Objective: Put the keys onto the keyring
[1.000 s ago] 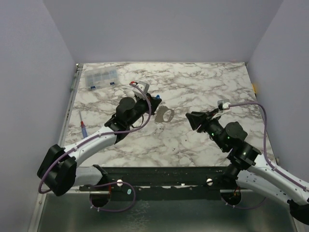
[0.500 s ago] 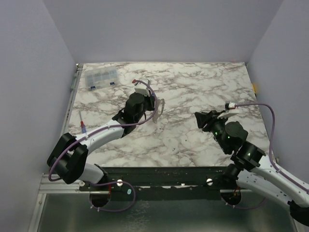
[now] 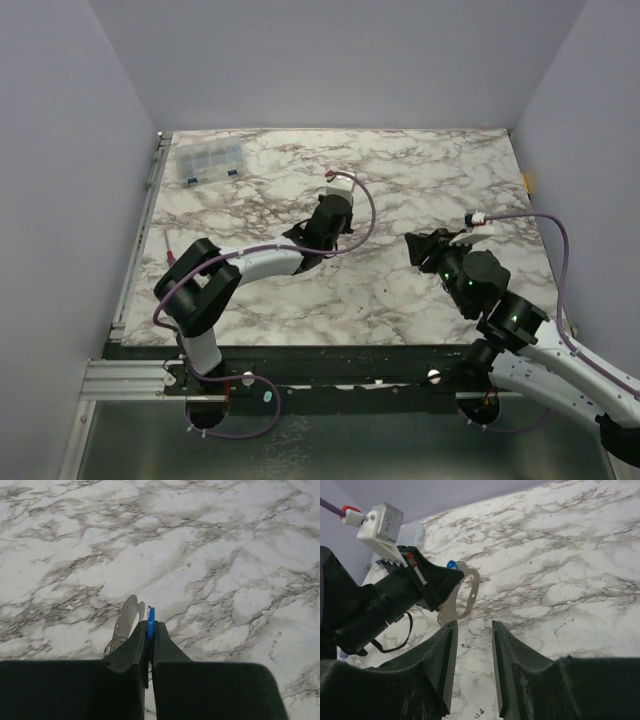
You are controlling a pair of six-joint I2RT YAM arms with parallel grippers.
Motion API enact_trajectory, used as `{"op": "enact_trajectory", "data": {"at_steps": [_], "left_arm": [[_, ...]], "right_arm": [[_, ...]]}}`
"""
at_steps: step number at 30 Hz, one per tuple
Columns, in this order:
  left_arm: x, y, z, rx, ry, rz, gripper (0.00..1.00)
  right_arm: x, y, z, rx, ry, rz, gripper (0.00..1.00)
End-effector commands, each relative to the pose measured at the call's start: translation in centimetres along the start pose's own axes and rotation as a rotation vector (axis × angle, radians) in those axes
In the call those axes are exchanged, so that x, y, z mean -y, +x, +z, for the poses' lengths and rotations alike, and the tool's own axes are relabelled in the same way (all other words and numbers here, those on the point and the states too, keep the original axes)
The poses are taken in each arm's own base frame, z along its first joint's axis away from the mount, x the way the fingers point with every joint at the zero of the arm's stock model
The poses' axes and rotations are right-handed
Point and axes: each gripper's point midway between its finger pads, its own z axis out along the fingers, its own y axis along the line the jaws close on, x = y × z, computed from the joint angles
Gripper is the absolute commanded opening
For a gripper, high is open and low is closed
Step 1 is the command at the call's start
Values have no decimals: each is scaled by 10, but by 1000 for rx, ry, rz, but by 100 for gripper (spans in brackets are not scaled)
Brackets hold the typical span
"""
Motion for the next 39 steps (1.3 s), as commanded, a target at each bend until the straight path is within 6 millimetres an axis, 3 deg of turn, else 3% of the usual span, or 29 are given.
{"op": "enact_trajectory", "data": {"at_steps": [1,6,10,12,17,22,24,26,27,28,34,39], "left_arm": [[33,11,26,-15,26,6,0],[65,45,57,-84,90,-55,0],[93,64,65,-114,142,-64,0],[98,72,68,-127,153,-59,0],[99,67,68,-111,170,-31,0],[117,67,75,-102,262,41,4],[131,72,77,-114,340,74,17],[143,80,76,-132,411,94,51],[146,81,76,-138,434,101,76],[149,81,74,-140,454,99,95],[157,55,58,-98,523,82,99],[129,11,44,-14,422,73,99]], "right_arm": [[9,-12,-4,25,56,18,41],[13,-15,-7,32,72,18,41],[18,-18,-10,39,90,14,41],[19,-18,-11,38,95,11,41],[21,-17,-11,39,104,8,41],[19,-15,-8,39,101,7,41],[19,-17,-7,38,104,9,41],[19,-18,-8,38,108,9,43],[20,-19,-9,40,111,9,44],[20,-22,-10,44,114,11,45],[26,-35,-17,83,137,11,56],[31,-52,-19,137,178,5,73]]}}
